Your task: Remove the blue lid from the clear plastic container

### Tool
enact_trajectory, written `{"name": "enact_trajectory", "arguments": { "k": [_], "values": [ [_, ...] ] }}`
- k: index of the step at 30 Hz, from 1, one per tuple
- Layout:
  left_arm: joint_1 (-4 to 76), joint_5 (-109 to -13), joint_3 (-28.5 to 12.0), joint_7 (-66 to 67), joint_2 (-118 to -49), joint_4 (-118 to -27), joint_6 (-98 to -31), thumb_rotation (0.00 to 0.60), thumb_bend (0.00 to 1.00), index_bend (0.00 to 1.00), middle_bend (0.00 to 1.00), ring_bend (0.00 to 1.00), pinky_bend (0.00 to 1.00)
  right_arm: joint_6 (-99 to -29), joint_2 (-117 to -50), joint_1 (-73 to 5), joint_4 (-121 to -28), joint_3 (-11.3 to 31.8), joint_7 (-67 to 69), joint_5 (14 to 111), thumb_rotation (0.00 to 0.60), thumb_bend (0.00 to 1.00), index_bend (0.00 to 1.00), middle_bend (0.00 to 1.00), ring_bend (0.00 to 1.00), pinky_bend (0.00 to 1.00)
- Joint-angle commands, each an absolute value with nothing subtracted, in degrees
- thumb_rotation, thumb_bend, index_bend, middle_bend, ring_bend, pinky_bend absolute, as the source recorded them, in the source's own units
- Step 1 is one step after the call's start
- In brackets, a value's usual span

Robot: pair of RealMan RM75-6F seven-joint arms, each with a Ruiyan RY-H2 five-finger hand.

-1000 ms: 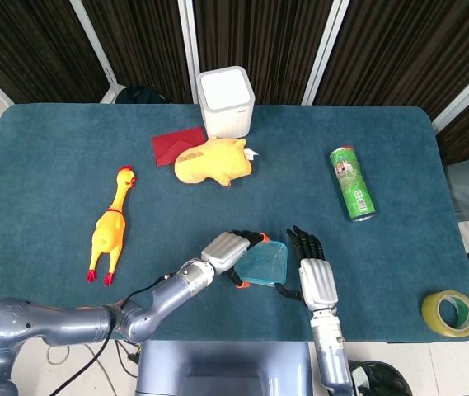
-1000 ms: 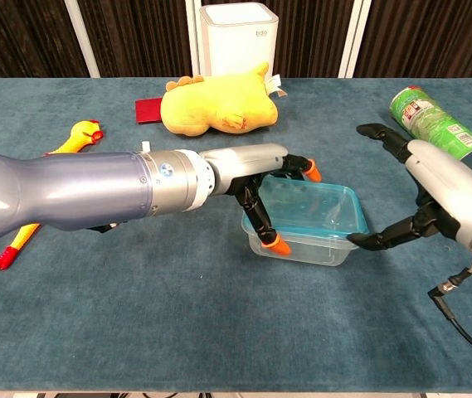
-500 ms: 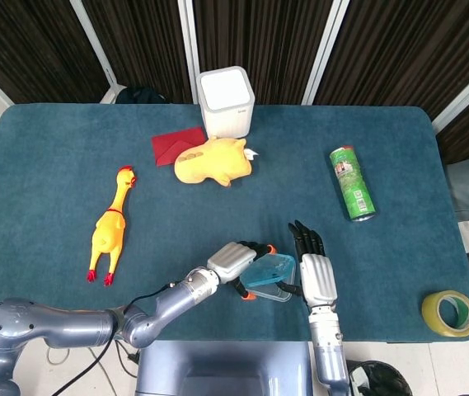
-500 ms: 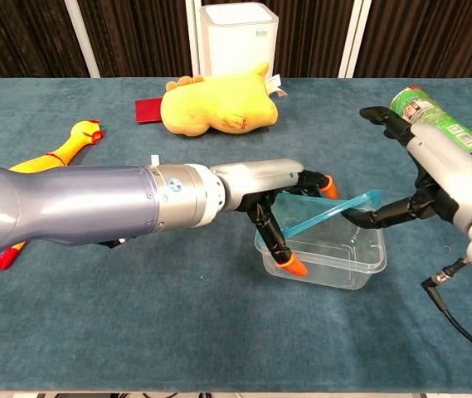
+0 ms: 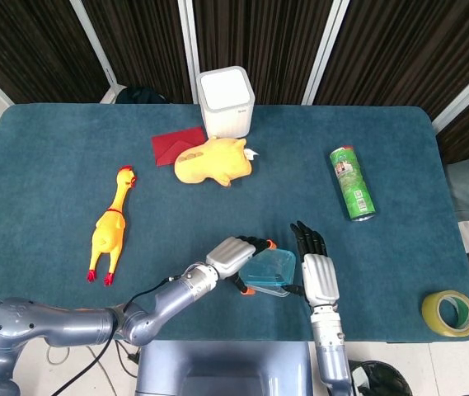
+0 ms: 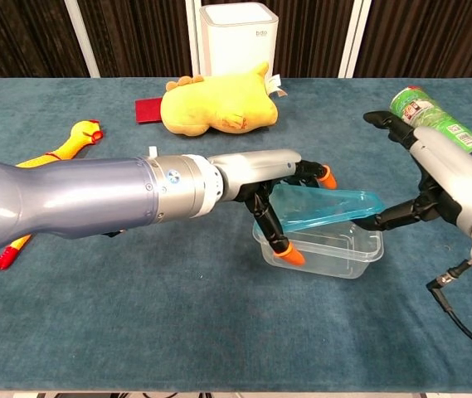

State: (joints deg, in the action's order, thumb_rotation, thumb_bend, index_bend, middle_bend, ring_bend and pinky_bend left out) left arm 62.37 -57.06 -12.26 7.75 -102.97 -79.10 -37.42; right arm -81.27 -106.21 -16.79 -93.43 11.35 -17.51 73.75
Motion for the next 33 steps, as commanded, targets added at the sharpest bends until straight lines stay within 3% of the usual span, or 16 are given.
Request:
{"name": "enact_trajectory", "arguments": {
  "k": [1,6,13,25,29,33],
  "values": [
    [62.3,-57.1,-12.0,8.6,-102.9,-79.0,-38.4,0.6,0.13,0.2,0.27,0.21,0.4,-81.3,-106.1,-16.8,-93.2,11.3,-17.3,74.0,0.6,0.32,0.07,0.22,0.06,0.0],
    [62.3,-57.2,-11.8,9.8,-102.8,-79.0,-39.3,0.6,0.08,0.07,0.16,0.12,0.32,-81.3,-106.1,-16.9,-93.1,11.1,-16.9,74.5,0.6,0.32,0.11,0.27,0.1,0.0],
    [62.3,-56.0,-11.2,12.4,-102.4,-79.4,-40.5,0.6,0.0,0.0,0.05,0.06,0.25,-81.5,-106.1,-16.9,-93.1,11.1,-16.4,74.9,0.6,0.31,0.14,0.28,0.11,0.0],
    [62.5,-53.7,-11.3,13.7,-101.7,-80.3,-40.4,0.6,0.0,0.0,0.05,0.06,0.25,-81.6,-106.4,-16.9,-92.7,10.9,-16.1,75.4,0.6,0.37,0.37,0.42,0.16,0.0],
    [62.5,-53.4,-11.5,13.8,-101.7,-80.5,-40.5,0.6,0.0,0.0,0.05,0.06,0.25,-81.6,-106.4,-17.0,-92.5,10.7,-15.8,75.7,0.6,0.42,0.41,0.43,0.16,0.0],
    [62.5,-53.2,-11.5,13.8,-101.6,-80.7,-40.7,0.6,0.0,0.0,0.05,0.06,0.25,-81.4,-106.3,-17.0,-92.4,10.5,-15.8,75.8,0.6,0.47,0.53,0.4,0.16,0.0]
  ]
}}
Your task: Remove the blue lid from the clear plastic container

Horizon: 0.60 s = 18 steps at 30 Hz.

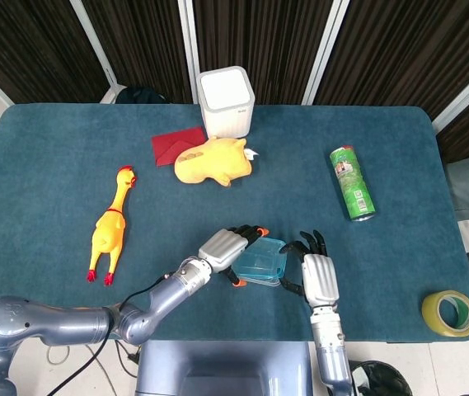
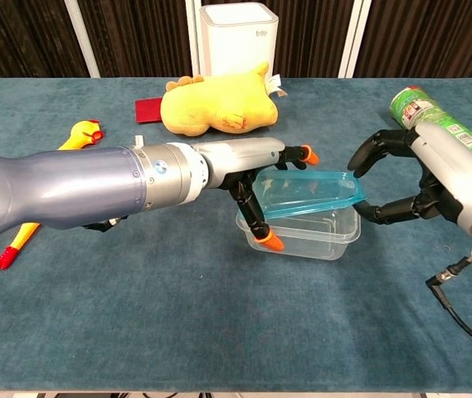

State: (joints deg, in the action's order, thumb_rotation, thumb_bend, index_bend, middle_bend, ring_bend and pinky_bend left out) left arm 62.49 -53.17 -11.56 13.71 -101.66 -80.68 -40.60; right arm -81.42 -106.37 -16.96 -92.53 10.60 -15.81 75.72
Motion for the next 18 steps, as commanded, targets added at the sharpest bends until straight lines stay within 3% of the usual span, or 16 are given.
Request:
{"name": "enact_trajectory", "arguments": {
  "k": [1,10,18],
  "values": [
    [62.5,-53.1,-11.5,13.8,-101.6,-80.8,-40.7,0.6,0.0,0.0,0.05,0.06,0.25,-81.4,-106.3,-16.9,-92.4,10.5,-15.8,75.9,0.6,0.48,0.55,0.38,0.16,0.0],
    [62.6,-52.9,-11.4,14.0,-101.4,-81.2,-40.7,0.6,0.0,0.0,0.05,0.05,0.25,-81.3,-106.4,-17.0,-92.4,10.5,-15.8,75.9,0.6,0.57,0.62,0.34,0.16,0.0],
    [63.1,-52.7,-11.3,14.8,-99.6,-82.9,-39.7,0.6,0.0,0.0,0.04,0.02,0.2,-81.1,-106.3,-17.0,-92.5,10.7,-16.2,75.4,0.6,0.59,0.63,0.31,0.16,0.0]
  ]
}}
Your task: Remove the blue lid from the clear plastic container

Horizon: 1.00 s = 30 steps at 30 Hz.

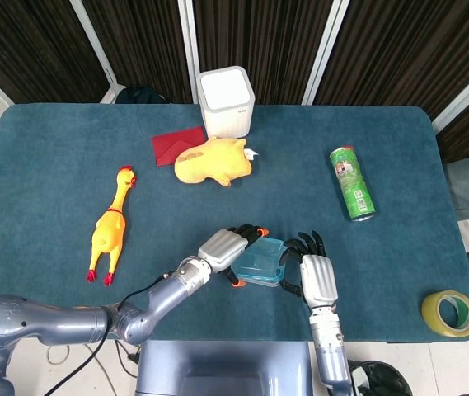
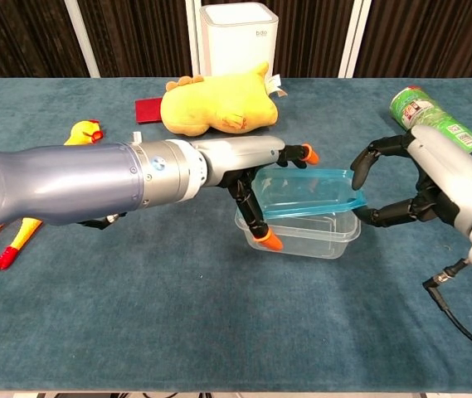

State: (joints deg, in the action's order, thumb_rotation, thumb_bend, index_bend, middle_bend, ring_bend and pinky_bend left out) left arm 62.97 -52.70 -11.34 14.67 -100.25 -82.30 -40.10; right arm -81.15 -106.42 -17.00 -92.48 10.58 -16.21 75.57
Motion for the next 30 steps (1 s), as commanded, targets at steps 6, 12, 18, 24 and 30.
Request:
{"name": "enact_trajectory", "arguments": {
  "k": [6,12,18,24,30],
  "values": [
    [62.7,-53.1,-10.9,14.2,-96.5,-84.5,-38.9,0.6,0.0,0.0,0.03,0.0,0.18,-81.0,-105.7,-17.1,-92.3,11.6,-16.3,74.8,0.6,0.59,0.63,0.3,0.15,0.0],
    [62.2,-52.6,-11.4,12.6,-94.4,-85.8,-38.6,0.6,0.0,0.0,0.01,0.0,0.17,-81.1,-105.5,-17.1,-92.3,11.8,-16.5,74.5,0.6,0.59,0.63,0.3,0.15,0.0],
    [61.8,-52.9,-12.1,11.3,-93.0,-86.6,-39.1,0.6,0.0,0.0,0.01,0.0,0.17,-81.2,-105.6,-17.2,-92.3,12.1,-16.7,74.4,0.6,0.59,0.63,0.3,0.15,0.0],
    [61.1,-54.1,-13.5,9.5,-91.9,-87.5,-40.7,0.6,0.0,0.0,0.02,0.0,0.17,-81.2,-105.4,-17.3,-91.9,12.6,-16.4,74.3,0.6,0.59,0.63,0.3,0.15,0.0],
    [60.2,-55.2,-14.4,7.9,-90.5,-88.5,-42.2,0.6,0.0,0.0,0.02,0.0,0.17,-81.0,-104.9,-17.5,-91.6,12.9,-16.4,74.2,0.6,0.59,0.64,0.3,0.15,0.0]
  ]
}}
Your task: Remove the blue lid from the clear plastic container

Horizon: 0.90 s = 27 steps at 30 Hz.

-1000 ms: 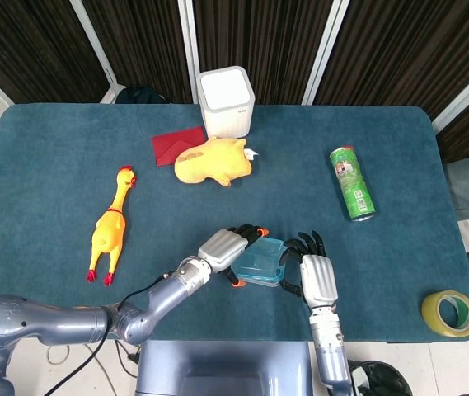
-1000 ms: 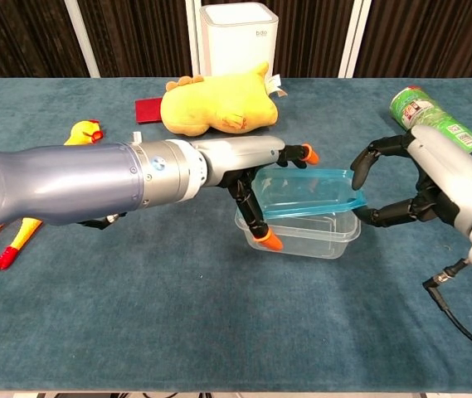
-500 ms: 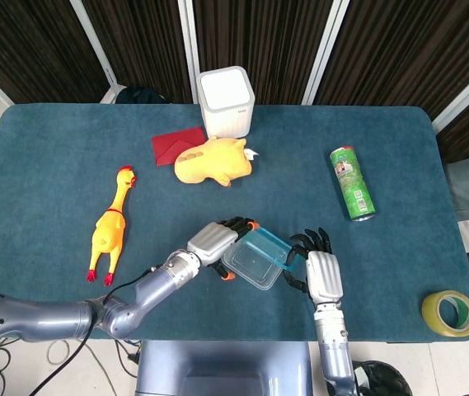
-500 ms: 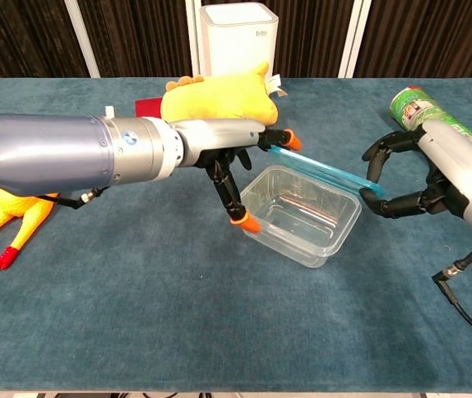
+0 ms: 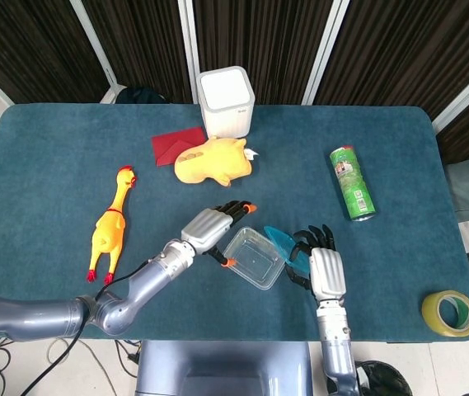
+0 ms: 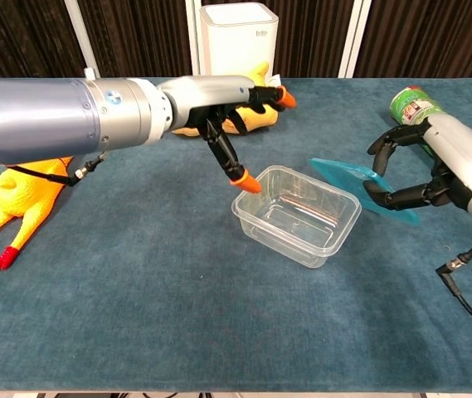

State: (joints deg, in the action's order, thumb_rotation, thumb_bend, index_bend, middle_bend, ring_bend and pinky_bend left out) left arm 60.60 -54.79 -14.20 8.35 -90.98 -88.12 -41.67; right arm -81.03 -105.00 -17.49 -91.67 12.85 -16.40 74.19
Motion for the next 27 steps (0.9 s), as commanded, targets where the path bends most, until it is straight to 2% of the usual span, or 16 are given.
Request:
{"name": "enact_trajectory", "arguments": {
  "k": [1,13,23,27],
  "values": [
    [60.0,-55.3,-14.5,7.6,-90.2,-88.7,-42.5,0.6,0.0,0.0,0.02,0.0,0.17,-81.0,-104.8,-17.6,-91.4,12.9,-16.5,74.2,0.6,0.59,0.64,0.3,0.15,0.0],
    [56.9,-57.9,-15.8,4.0,-85.0,-91.7,-45.6,0.6,0.0,0.0,0.03,0.0,0.17,-80.4,-101.8,-19.0,-88.2,17.1,-16.0,73.3,0.6,0.59,0.65,0.3,0.15,0.0],
    [49.9,-63.8,-14.7,-2.3,-76.8,-97.4,-50.8,0.6,0.0,0.0,0.03,0.0,0.17,-78.6,-93.9,-20.2,-83.9,22.8,-13.0,71.7,0.6,0.59,0.65,0.3,0.15,0.0],
    [46.9,-66.2,-13.5,-5.0,-73.8,-99.2,-52.7,0.6,0.0,0.0,0.03,0.0,0.17,-77.8,-91.1,-19.7,-82.2,22.5,-11.9,71.7,0.6,0.59,0.65,0.27,0.13,0.0]
  ]
}}
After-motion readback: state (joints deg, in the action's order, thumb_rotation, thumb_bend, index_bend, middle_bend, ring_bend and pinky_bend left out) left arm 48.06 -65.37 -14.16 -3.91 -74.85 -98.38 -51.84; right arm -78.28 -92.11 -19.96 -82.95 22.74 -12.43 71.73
